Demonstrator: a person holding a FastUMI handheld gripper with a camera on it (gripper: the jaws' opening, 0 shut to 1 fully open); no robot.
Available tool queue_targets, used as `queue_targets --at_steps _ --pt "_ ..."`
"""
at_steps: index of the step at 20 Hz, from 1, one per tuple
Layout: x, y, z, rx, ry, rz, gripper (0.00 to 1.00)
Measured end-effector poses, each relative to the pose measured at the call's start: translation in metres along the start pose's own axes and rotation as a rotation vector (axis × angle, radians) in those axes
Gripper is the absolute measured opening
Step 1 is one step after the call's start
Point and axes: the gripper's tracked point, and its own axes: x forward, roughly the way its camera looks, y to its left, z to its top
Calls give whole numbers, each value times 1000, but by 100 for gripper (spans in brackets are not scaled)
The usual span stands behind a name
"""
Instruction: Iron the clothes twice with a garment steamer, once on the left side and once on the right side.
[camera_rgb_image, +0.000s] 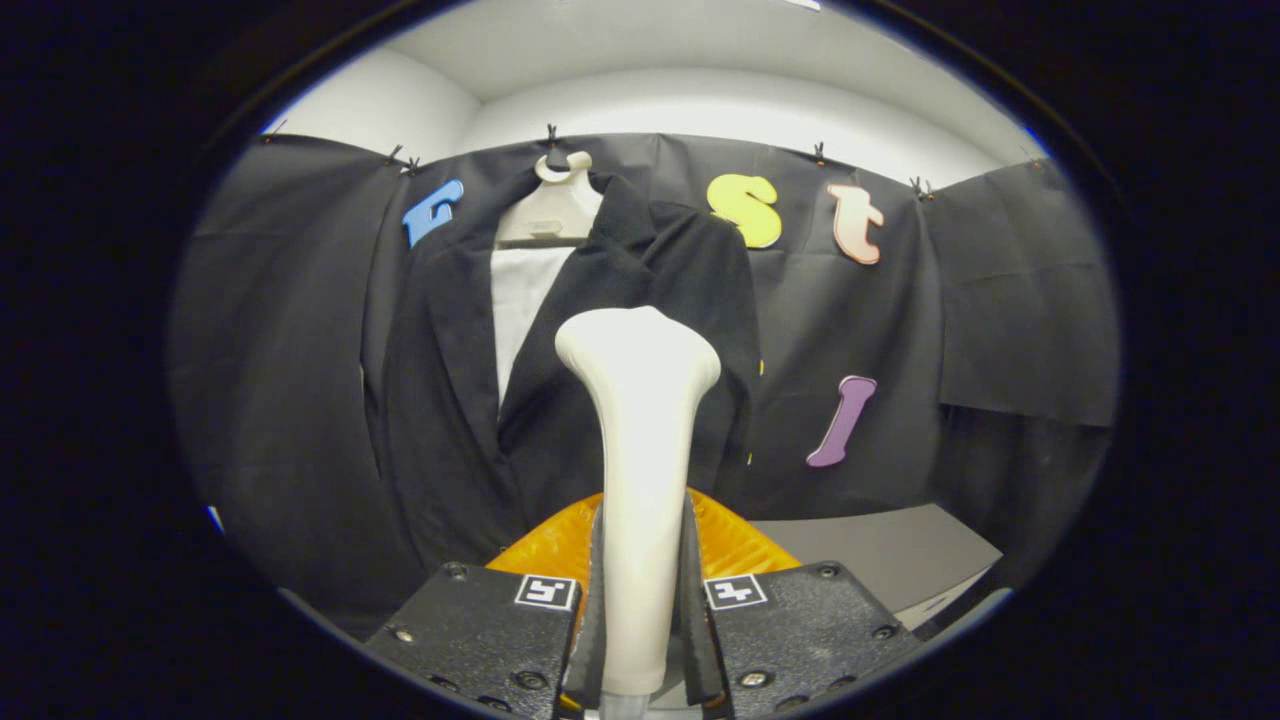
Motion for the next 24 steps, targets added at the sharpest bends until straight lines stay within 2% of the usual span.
queue_targets --at_steps 24 --pt "-14 16 -165 -32 260 32 33"
